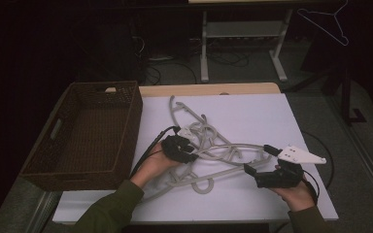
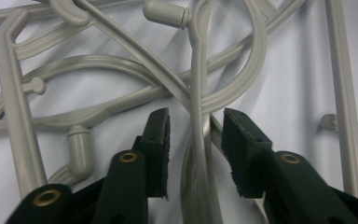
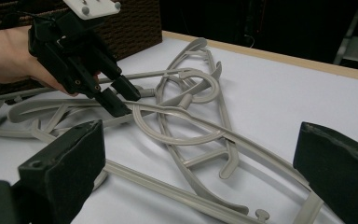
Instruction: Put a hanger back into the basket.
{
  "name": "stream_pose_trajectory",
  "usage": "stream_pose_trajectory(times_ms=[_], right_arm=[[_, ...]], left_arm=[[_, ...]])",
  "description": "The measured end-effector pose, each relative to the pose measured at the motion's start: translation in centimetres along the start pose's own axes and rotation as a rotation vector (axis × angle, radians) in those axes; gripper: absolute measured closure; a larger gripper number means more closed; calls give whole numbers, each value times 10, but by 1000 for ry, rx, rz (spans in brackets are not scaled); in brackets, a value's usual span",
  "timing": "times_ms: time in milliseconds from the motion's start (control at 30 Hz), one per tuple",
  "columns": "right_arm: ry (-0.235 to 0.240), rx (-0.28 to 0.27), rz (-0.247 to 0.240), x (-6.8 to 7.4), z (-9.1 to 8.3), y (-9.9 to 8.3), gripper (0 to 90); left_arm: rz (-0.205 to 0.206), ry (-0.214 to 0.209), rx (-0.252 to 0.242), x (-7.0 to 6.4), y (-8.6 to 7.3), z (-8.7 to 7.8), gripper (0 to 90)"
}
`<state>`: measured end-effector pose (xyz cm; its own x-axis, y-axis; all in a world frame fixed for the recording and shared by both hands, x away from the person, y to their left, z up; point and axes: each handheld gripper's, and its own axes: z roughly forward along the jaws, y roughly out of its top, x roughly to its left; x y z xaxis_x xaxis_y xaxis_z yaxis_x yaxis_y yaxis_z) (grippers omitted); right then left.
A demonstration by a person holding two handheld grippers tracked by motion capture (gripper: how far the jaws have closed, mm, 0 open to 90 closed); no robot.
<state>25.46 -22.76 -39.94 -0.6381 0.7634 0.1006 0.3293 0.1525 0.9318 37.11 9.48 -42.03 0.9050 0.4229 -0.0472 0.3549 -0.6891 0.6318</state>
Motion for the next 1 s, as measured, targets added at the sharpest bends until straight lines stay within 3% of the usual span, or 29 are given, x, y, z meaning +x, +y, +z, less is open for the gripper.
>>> stream_pose_trajectory(times_ms=[400,533,633,767,1000], right_arm=[[-1,-10,-1,0,0,3,18],[1,-6,-4,-1,1,3,19],[4,-6,-3,-1,1,2,19],[6,-4,-1,-1,2,2,19],[6,-7,0,-1,2,2,19]], left_arm=[[1,0,51,3,-6,-1,734],[10,10,45,1,-6,0,751],[19,22,47,1,-5,1,703],[14,10,46,1,-5,1,755],[3,11,40,0,-6,-1,771]])
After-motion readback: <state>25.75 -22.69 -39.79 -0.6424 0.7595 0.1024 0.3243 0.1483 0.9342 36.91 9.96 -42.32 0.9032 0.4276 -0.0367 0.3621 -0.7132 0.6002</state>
